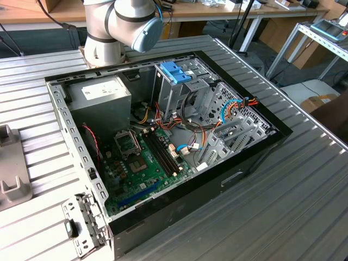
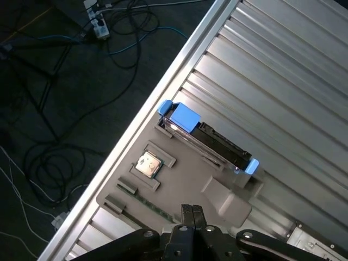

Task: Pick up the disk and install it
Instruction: 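Pick up the disk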

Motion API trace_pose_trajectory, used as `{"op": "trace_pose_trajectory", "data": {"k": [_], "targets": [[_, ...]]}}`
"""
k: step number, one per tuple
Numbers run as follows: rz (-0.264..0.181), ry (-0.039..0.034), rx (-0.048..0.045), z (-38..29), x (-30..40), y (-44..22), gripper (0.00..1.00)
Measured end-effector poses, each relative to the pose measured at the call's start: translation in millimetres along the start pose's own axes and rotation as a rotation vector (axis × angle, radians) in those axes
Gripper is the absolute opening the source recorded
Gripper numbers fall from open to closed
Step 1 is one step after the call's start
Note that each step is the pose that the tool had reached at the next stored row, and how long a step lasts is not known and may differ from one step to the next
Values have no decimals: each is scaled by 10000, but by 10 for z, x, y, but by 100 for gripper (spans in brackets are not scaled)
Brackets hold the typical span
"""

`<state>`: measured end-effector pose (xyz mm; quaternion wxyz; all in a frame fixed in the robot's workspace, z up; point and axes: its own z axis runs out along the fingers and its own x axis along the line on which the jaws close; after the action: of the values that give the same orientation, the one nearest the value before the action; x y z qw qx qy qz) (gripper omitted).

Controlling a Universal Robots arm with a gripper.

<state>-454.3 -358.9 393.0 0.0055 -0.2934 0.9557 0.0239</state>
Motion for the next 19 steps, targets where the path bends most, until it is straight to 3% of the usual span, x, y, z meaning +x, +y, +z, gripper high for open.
{"op": "trace_pose_trajectory", "data": {"k": [19], "targets": [[-680,29,-17,0,0,0,10]]}}
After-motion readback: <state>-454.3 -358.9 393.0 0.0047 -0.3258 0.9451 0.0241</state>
